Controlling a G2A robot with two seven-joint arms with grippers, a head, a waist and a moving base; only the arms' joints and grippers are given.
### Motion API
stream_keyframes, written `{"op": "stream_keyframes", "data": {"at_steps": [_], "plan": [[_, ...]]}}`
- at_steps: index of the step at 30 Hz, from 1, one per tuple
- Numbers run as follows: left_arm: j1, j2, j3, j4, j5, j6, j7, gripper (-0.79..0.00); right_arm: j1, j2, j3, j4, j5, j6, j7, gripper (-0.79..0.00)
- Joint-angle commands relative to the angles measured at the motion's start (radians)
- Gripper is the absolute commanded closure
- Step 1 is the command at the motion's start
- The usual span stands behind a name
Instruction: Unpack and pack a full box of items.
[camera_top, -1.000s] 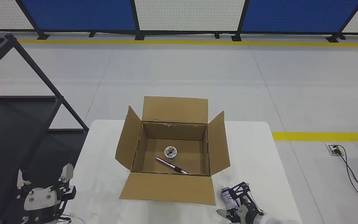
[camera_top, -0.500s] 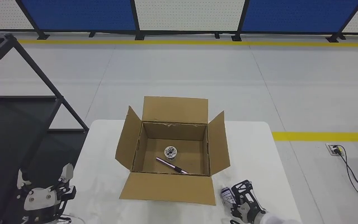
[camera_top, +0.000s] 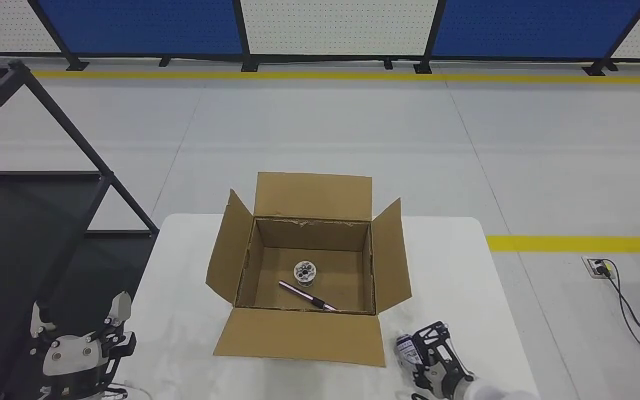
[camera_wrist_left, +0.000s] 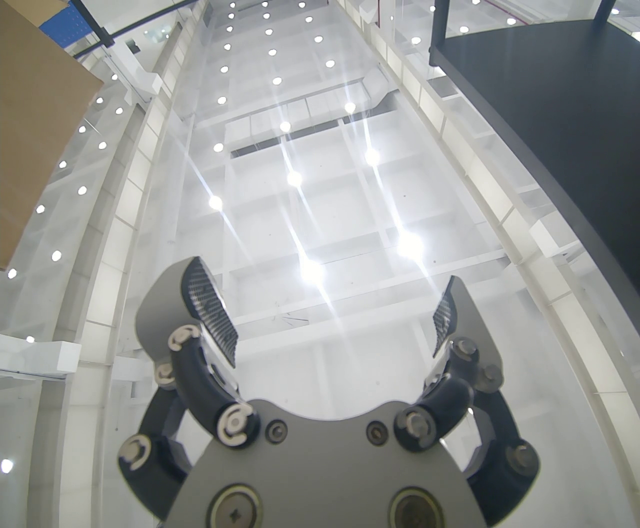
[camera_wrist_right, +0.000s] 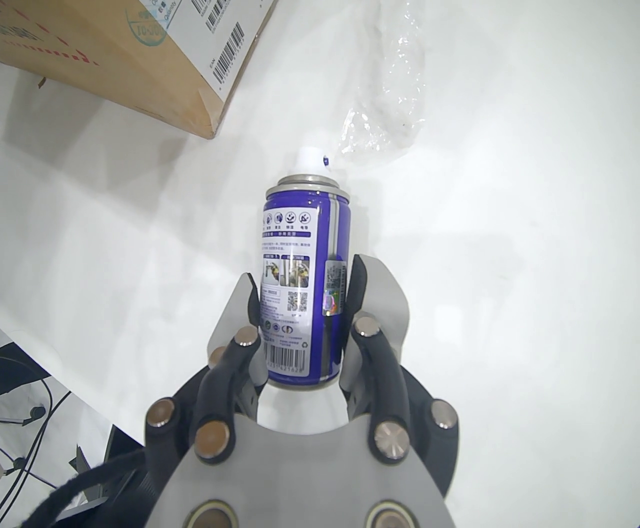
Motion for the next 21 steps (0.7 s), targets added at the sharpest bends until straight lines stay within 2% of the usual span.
{"op": "stream_keyframes", "data": {"at_steps": [1,5,8,10,11,16,21], "plan": [[0.000,0.000,0.000,0.000,0.000,0.000,0.000,-0.785,0.001,0.001,-0.003,0.001,0.000,0.003,-0.001,-0.243],[0.000,0.000,0.000,0.000,0.000,0.000,0.000,-0.785,0.006,0.005,-0.011,0.009,-0.006,0.009,0.005,-0.240],[0.000,0.000,0.000,0.000,0.000,0.000,0.000,-0.785,0.011,0.007,-0.018,0.013,-0.014,0.016,0.009,-0.200],[0.000,0.000,0.000,0.000,0.000,0.000,0.000,-0.785,0.014,0.008,-0.023,0.013,-0.017,0.025,0.011,-0.086],[0.000,0.000,0.000,0.000,0.000,0.000,0.000,-0.785,0.015,0.008,-0.025,0.013,-0.018,0.027,0.012,0.000],[0.000,0.000,0.000,0.000,0.000,0.000,0.000,-0.785,0.000,0.013,-0.005,-0.015,-0.003,0.041,-0.019,0.000],[0.000,0.000,0.000,0.000,0.000,0.000,0.000,-0.785,-0.062,0.022,0.069,-0.127,0.038,0.041,-0.073,0.000]]}}
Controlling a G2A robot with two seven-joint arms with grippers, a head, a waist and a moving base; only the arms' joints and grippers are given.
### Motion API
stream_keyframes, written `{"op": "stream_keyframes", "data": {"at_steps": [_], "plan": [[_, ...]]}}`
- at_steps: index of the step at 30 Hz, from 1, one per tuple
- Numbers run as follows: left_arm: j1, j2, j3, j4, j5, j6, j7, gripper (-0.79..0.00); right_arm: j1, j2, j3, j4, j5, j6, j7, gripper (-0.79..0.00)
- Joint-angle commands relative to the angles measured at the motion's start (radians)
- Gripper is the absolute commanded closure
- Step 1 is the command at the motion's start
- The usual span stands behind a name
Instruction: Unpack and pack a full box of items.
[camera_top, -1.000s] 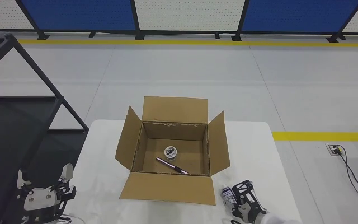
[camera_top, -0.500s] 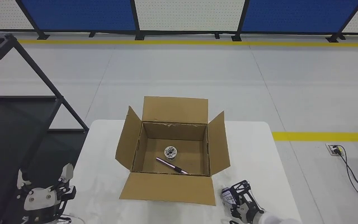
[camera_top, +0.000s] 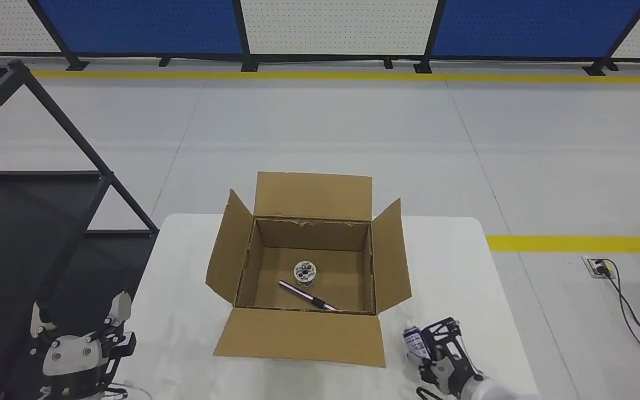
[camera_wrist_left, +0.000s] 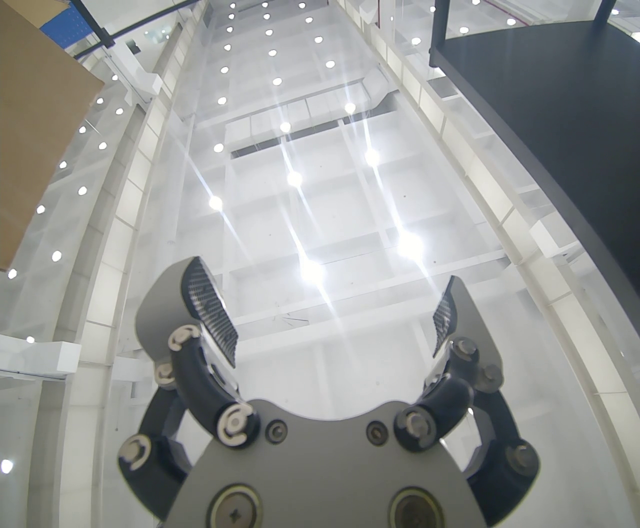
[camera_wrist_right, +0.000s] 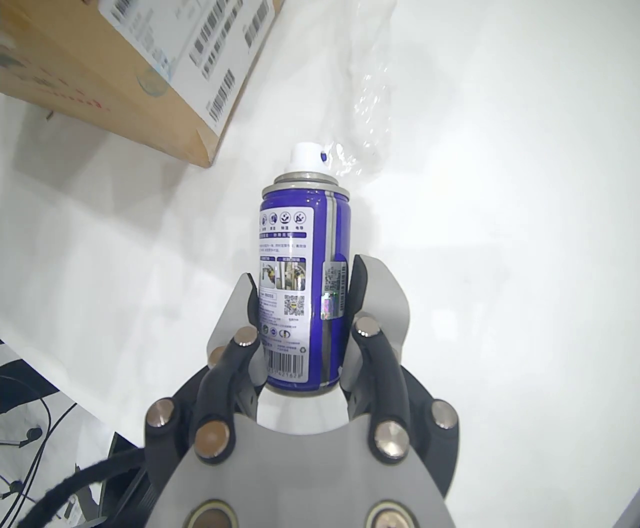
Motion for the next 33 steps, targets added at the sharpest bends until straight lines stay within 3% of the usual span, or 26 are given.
{"op": "stream_keyframes", "data": {"at_steps": [1,9,12,15,18,26,33], "plan": [[0.000,0.000,0.000,0.000,0.000,0.000,0.000,-0.785,-0.029,0.003,0.037,-0.062,0.019,0.003,-0.021,0.000],[0.000,0.000,0.000,0.000,0.000,0.000,0.000,-0.785,-0.136,0.006,0.155,-0.406,0.144,0.085,-0.108,0.000],[0.000,0.000,0.000,0.000,0.000,0.000,0.000,-0.785,-0.117,0.007,0.136,-0.455,0.187,0.049,-0.142,0.000],[0.000,0.000,0.000,0.000,0.000,0.000,0.000,-0.785,-0.037,0.009,0.059,-0.455,0.177,0.015,-0.136,0.000],[0.000,0.000,0.000,0.000,0.000,0.000,0.000,-0.785,0.070,0.005,-0.071,-0.455,0.131,0.059,-0.091,0.000],[0.000,0.000,0.000,0.000,0.000,0.000,0.000,-0.785,0.354,-0.034,-0.417,-0.438,0.044,0.400,0.126,0.000],[0.000,0.000,0.000,0.000,0.000,0.000,0.000,-0.785,0.367,-0.036,-0.428,-0.429,0.041,0.409,0.139,0.000]]}}
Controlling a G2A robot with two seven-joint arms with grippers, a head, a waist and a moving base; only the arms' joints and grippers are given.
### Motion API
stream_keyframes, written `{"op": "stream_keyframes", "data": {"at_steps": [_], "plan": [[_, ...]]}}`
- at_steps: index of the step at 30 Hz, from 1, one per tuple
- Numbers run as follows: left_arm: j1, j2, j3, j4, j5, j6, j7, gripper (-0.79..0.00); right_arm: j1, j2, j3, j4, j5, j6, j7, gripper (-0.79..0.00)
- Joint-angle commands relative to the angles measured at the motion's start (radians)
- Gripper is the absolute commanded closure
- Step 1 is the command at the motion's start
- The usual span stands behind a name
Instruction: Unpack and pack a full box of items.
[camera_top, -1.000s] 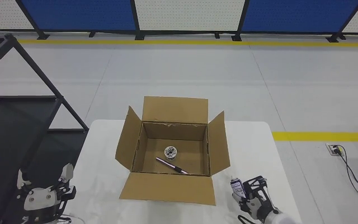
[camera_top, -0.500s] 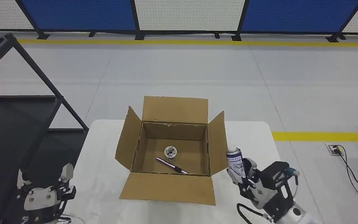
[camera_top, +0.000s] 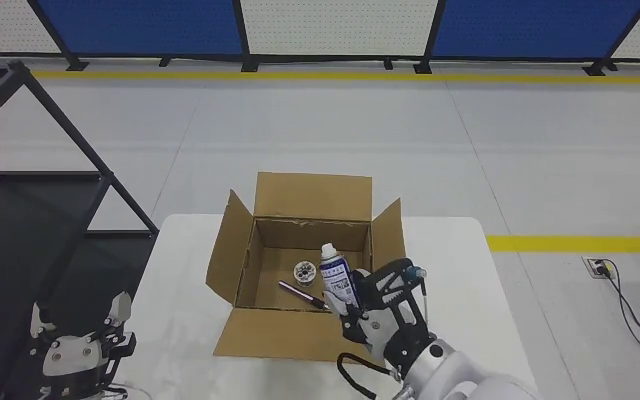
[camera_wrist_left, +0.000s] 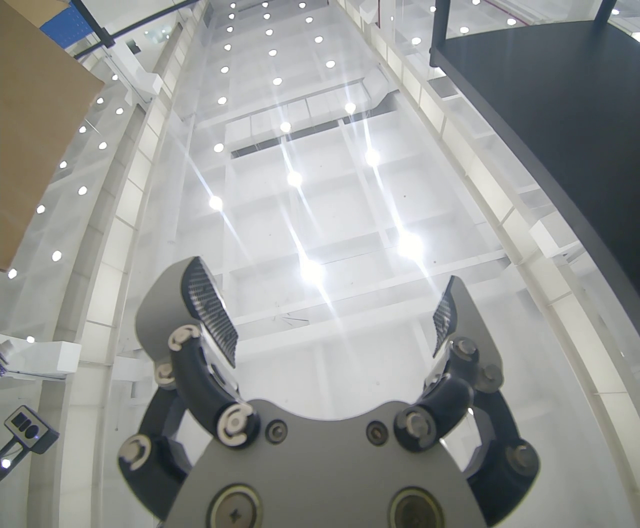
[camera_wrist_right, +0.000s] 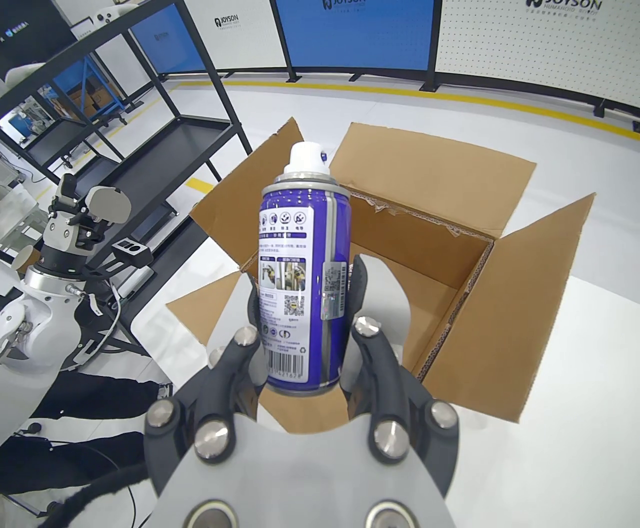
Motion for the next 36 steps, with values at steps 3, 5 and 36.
{"op": "stream_keyframes", "data": {"at_steps": [3,5,36], "plan": [[0.000,0.000,0.000,0.000,0.000,0.000,0.000,-0.785,0.000,0.000,0.000,0.000,0.000,0.000,0.000,0.000],[0.000,0.000,0.000,0.000,0.000,0.000,0.000,-0.785,0.000,0.000,0.000,0.000,0.000,0.000,0.000,0.000],[0.000,0.000,0.000,0.000,0.000,0.000,0.000,-0.785,0.699,-0.209,-0.402,0.991,0.057,0.436,0.150,0.000]]}}
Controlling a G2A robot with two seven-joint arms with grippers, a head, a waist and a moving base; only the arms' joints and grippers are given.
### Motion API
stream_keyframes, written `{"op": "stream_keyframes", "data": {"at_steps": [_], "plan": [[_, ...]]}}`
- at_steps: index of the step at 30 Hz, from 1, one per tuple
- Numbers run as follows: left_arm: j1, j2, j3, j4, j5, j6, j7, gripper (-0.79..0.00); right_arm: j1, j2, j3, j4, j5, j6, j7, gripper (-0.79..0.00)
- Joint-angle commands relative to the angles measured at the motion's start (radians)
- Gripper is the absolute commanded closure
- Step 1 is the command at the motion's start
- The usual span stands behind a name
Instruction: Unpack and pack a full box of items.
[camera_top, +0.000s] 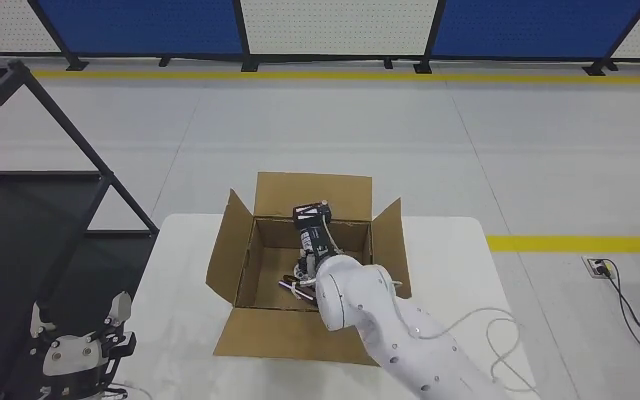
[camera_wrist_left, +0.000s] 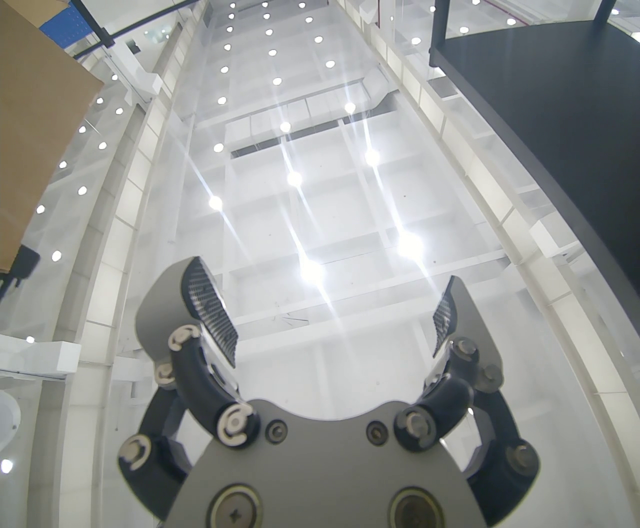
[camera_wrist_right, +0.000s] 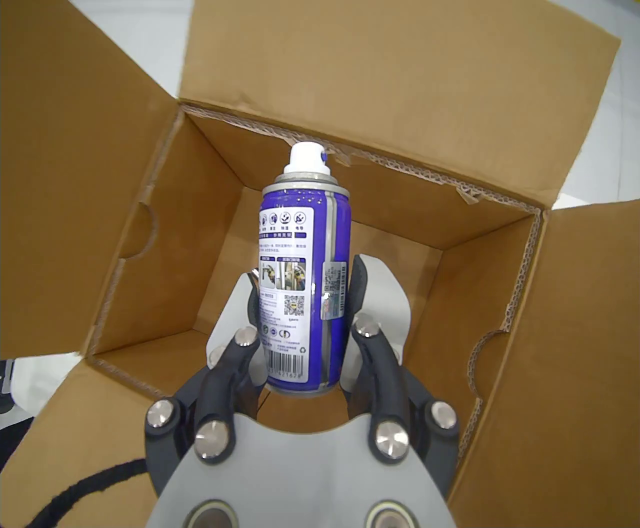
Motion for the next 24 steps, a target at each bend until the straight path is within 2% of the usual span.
{"op": "stream_keyframes", "data": {"at_steps": [1,10,18,24], "plan": [[0.000,0.000,0.000,0.000,0.000,0.000,0.000,-0.785,0.028,-0.011,-0.008,0.059,0.006,0.005,0.041,0.000],[0.000,0.000,0.000,0.000,0.000,0.000,0.000,-0.785,0.098,-0.049,-0.031,0.226,0.003,0.024,0.184,0.000],[0.000,0.000,0.000,0.000,0.000,0.000,0.000,-0.785,0.156,-0.102,-0.064,0.411,0.034,0.005,0.201,0.000],[0.000,0.000,0.000,0.000,0.000,0.000,0.000,-0.785,0.202,-0.153,-0.079,0.577,0.101,-0.024,0.152,0.000]]}}
